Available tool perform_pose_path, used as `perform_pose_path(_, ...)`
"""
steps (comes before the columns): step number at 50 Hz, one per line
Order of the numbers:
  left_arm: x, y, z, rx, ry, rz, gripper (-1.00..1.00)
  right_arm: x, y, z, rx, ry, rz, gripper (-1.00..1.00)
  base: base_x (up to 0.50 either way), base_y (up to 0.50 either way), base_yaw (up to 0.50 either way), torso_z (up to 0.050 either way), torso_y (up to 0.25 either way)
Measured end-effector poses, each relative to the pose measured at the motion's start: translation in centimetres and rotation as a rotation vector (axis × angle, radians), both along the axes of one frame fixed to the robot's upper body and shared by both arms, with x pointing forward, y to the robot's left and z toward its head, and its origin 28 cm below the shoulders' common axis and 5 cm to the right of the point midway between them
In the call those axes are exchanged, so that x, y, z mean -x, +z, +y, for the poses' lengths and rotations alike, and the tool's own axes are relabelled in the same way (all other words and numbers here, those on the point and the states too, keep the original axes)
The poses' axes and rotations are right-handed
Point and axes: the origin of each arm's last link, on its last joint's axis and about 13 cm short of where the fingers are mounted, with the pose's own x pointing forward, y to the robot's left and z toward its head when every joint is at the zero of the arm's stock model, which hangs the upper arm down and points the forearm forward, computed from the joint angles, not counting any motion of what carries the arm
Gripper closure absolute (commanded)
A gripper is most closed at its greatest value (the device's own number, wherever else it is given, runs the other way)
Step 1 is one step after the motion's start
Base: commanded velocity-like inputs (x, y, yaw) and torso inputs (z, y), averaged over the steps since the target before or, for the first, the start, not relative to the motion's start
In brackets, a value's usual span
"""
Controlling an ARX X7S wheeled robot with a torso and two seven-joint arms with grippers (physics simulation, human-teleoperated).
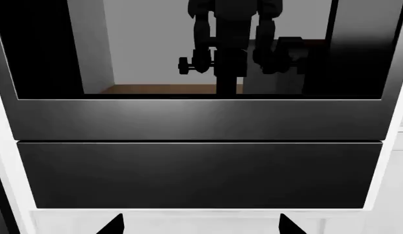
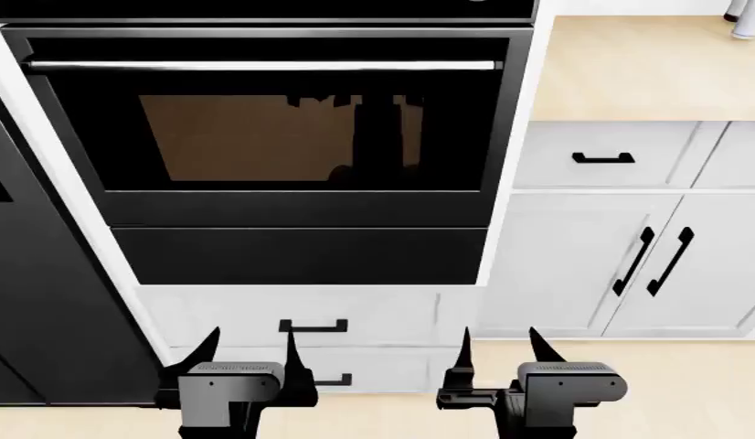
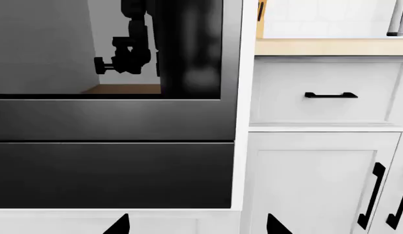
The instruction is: Open the microwave door
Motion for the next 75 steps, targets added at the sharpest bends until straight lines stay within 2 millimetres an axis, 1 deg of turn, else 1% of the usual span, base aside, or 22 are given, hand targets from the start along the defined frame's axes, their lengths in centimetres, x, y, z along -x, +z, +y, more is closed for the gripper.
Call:
perform_pose_path(10, -0.1, 0.1, 0.1, -0.004, 0.004, -0.006, -1.00, 0.0, -0.1, 0.1, -0.002, 0.002, 0.002, -1.00, 0.00, 0.00, 0.00, 0.000, 0.000)
perform_pose_path(17, -0.1, 0.5, 0.0, -0.002, -0.001, -0.027, -1.00, -0.1, -0.2, 0.1, -0.009, -0.001, -0.001, -1.00, 0.00, 0.00, 0.00, 0.046, 0.000)
perform_pose_path(24, -0.6, 1.8, 0.1, -0.010, -0.007, -0.077, -1.00, -0.7, 0.4, 0.1, -0.020, -0.011, -0.037, -1.00, 0.00, 0.00, 0.00, 0.050, 0.000)
perform_pose_path(29, -1.3, 3.5, 0.3, -0.023, -0.009, -0.136, -1.00, -1.5, 1.6, 0.0, -0.022, -0.023, -0.083, -1.00, 0.00, 0.00, 0.00, 0.050, 0.000)
perform_pose_path(33, -2.0, 5.5, 0.5, -0.039, -0.010, -0.200, -1.00, -2.3, 3.2, -0.4, -0.018, -0.039, -0.139, -1.00, 0.00, 0.00, 0.00, 0.050, 0.000)
perform_pose_path(37, -2.9, 8.0, 0.7, -0.054, -0.013, -0.276, -1.00, -3.1, 5.4, -0.8, -0.011, -0.056, -0.204, -1.00, 0.00, 0.00, 0.00, 0.050, 0.000)
perform_pose_path(42, -3.8, 11.6, 1.0, -0.078, -0.016, -0.375, -1.00, -3.9, 8.5, -1.3, 0.001, -0.074, -0.295, -1.00, 0.00, 0.00, 0.00, 0.050, 0.000)
perform_pose_path(47, -4.3, 15.5, 1.4, -0.101, -0.011, -0.481, -1.00, -4.4, 12.1, -1.5, 0.011, -0.086, -0.396, -1.00, 0.00, 0.00, 0.00, 0.050, 0.000)
perform_pose_path(54, -4.1, 20.6, 2.1, -0.125, 0.006, -0.628, -1.00, -4.1, 17.2, -1.7, 0.030, -0.100, -0.549, -1.00, 0.00, 0.00, 0.00, 0.050, 0.000)
perform_pose_path(60, -3.2, 24.2, 2.7, -0.136, 0.025, -0.744, -1.00, -2.8, 20.9, -1.8, 0.043, -0.112, -0.670, -1.00, 0.00, 0.00, 0.00, 0.050, 0.000)
perform_pose_path(64, -2.2, 26.1, 3.0, -0.139, 0.039, -0.811, -1.00, -1.5, 22.7, -1.8, 0.047, -0.116, -0.741, -1.00, 0.00, 0.00, 0.00, 0.025, 0.000)
perform_pose_path(67, -1.5, 27.0, 3.1, -0.141, 0.046, -0.848, -1.00, -0.6, 23.5, -1.7, 0.048, -0.118, -0.785, -1.00, 0.00, 0.00, 0.00, 0.000, 0.000)
perform_pose_path(75, -0.4, 28.2, 3.4, -0.140, 0.058, -0.902, -1.00, 1.0, 24.6, -1.6, 0.051, -0.112, -0.851, -1.00, 0.15, 0.00, 0.00, 0.000, 0.000)
